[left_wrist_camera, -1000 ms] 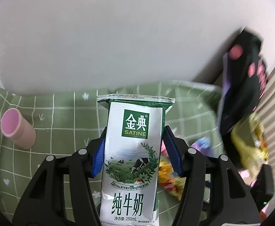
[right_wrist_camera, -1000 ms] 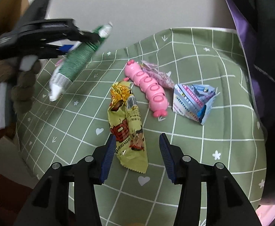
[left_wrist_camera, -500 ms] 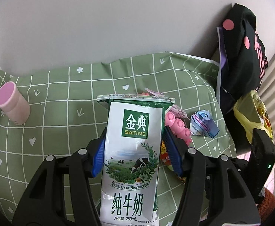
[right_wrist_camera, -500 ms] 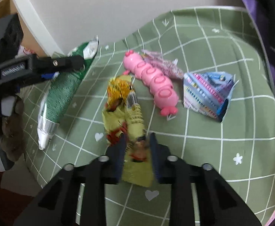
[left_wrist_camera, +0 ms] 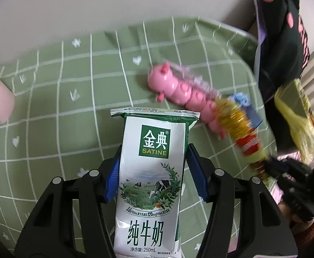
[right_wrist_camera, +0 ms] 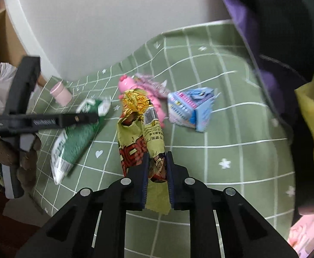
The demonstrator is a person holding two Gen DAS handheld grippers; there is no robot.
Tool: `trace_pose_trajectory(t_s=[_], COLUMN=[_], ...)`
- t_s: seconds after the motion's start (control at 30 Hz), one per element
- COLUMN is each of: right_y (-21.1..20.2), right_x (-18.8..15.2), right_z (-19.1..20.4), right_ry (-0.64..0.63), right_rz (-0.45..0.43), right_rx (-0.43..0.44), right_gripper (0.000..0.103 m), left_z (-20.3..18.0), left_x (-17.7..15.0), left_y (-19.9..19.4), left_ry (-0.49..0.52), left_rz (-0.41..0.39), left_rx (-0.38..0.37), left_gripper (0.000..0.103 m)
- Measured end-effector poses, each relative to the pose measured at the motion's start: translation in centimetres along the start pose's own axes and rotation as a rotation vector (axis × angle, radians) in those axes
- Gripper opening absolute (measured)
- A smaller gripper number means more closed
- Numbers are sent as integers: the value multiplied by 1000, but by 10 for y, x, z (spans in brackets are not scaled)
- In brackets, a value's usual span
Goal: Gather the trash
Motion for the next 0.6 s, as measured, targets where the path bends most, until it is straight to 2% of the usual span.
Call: trace_pose_trajectory(t_s=[0.03, 0.23, 0.43, 0.6], right_y=[-3, -9, -13, -26], right_x=[-1, -5, -11, -10], right_z=[-2, -7, -6, -10], right_ry=[4, 21, 30, 44], right_rz=[-6, -17, -17, -35], right_rx=[-6, -11, -21, -47], right_gripper=[15, 15, 15, 15], left_z=[0, -4, -11, -17], left_x=[-2, -3, -1, 7], left_y=[6, 10, 14, 8], left_ry=[0, 14, 80, 108], left_rz=[30, 71, 119, 116], left_rx=[0, -7, 47, 89], left_gripper=[54, 54, 55, 52])
Point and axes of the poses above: each gripper's, at about its wrist camera, not at the fingertips, and y roughly the way its jaws point, z to its left, x to its top, the point moved 10 cm from there along y, roughly the way its jaws point, and after that the axes turned 13 degrees about z, right-handed, at the moved point
